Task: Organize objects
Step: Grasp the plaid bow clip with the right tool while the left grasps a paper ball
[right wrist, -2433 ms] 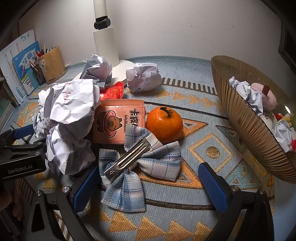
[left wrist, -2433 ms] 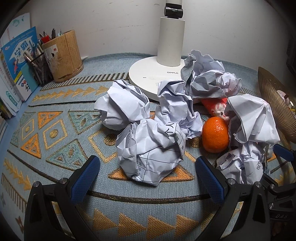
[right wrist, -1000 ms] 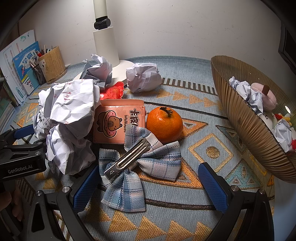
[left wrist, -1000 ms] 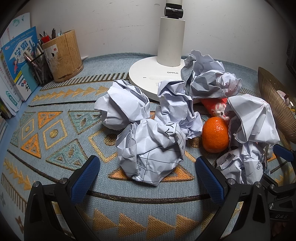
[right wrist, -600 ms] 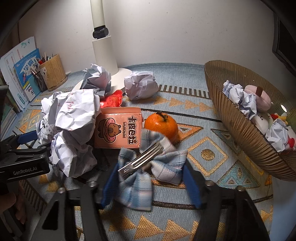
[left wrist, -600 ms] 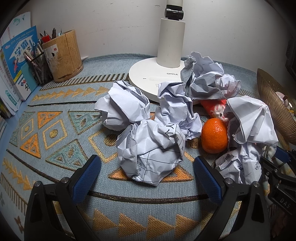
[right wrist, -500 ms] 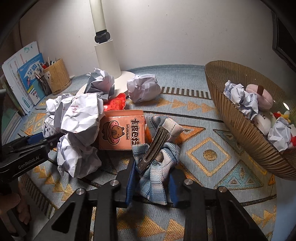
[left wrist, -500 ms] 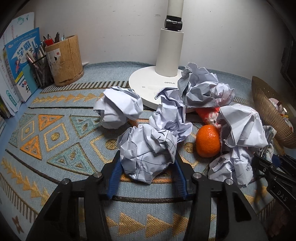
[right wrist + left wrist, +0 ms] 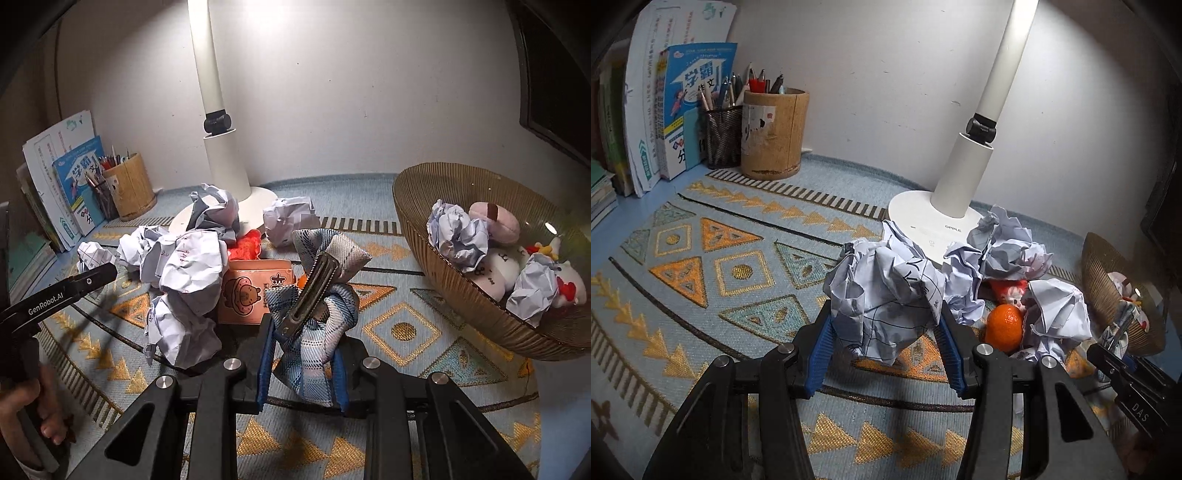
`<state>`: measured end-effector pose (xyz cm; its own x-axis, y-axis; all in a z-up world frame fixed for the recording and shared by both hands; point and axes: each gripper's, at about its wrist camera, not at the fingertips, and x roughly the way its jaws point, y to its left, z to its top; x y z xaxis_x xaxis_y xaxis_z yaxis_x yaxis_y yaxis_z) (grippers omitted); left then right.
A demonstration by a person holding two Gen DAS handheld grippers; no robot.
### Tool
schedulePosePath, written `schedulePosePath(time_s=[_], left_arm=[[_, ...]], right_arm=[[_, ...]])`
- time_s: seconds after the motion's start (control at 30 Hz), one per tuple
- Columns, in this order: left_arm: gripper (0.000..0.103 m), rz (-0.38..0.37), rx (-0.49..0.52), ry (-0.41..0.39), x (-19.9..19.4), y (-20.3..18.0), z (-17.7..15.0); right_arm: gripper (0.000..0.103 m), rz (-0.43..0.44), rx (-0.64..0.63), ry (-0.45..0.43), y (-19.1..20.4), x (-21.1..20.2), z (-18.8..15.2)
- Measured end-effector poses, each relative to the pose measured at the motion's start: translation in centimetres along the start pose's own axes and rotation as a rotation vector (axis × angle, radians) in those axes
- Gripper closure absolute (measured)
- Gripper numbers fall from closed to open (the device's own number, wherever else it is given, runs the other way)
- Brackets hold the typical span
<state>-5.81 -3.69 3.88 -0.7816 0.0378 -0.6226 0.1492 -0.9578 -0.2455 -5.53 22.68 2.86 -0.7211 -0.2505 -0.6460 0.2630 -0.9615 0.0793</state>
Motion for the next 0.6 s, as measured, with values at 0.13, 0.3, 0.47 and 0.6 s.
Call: schedulePosePath(time_s=[0.13, 0.3, 0.47, 0.6], left_arm=[[0.054, 0.002, -0.007, 0.024, 0.6, 0.6, 0.3], [0.054, 0.029, -0.036, -0.007, 0.1, 1.2, 0.1], [0.053, 0.042, -0.042, 0.031, 0.7, 1.3, 0.2], [0.053, 0.050, -0.047, 0.043, 1.0, 1.4, 0.2]], right_arm=[[0.076, -0.004, 0.009, 0.002, -0.4, -0.1, -0.1], [0.076, -0.044, 0.002, -0.038, -0.2, -0.8, -0.2], [0.076, -0.035, -0.018, -0.042, 0.1, -0.9, -0.1], [0.076, -0.023, -0.004, -0.030, -0.2, -0.6, 0.0]])
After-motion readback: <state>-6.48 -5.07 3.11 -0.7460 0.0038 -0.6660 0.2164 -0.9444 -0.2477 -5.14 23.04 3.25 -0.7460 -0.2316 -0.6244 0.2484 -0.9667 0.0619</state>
